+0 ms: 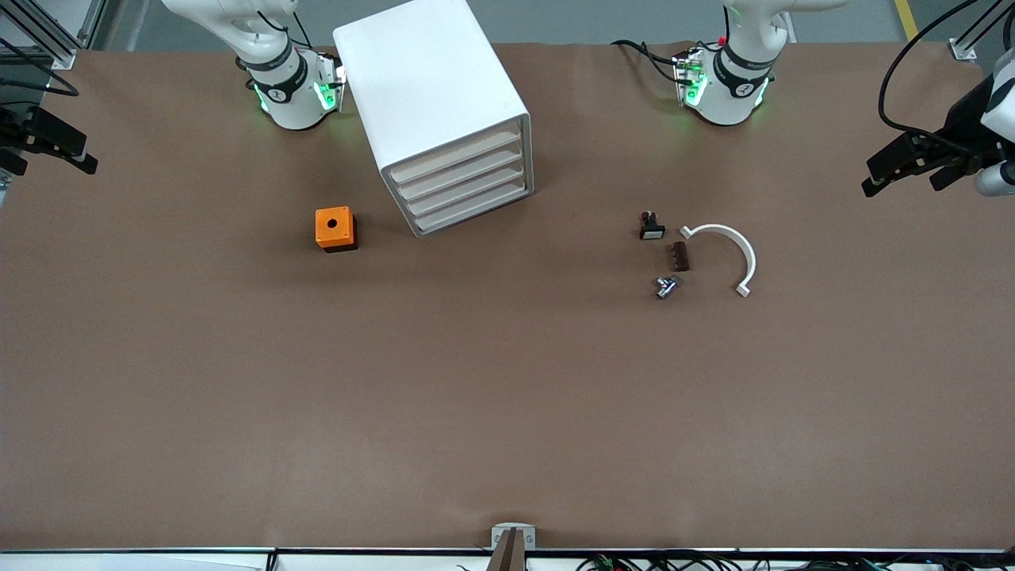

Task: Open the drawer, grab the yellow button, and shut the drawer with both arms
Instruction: 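Move the left gripper toward the white drawer cabinet's drawer handle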

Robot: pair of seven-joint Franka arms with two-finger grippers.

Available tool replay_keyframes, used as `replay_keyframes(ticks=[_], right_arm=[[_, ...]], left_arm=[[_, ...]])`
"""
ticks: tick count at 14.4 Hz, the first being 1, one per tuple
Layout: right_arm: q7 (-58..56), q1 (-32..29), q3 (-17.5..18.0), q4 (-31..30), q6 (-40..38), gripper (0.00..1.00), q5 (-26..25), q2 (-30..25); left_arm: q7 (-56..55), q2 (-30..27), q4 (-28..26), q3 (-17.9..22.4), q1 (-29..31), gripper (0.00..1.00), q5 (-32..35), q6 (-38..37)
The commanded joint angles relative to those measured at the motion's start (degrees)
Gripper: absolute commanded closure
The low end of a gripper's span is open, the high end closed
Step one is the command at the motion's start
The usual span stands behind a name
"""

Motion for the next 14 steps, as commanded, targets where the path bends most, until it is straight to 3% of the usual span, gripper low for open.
replay_keyframes(ticks=[1, 14], right_arm=[[-0.6, -0.5, 0.6, -1.1, 0.5, 0.00, -0.4, -1.5], [-0.1, 0.1, 0.8, -0.5, 0.5, 0.00, -0.3, -1.1]], left_arm=[[1.1, 0.5, 1.1, 0.4, -0.3, 0.00, 1.0, -1.2], [0.3, 5.7, 0.7, 0.2, 2.0, 0.00, -0.1, -1.4]])
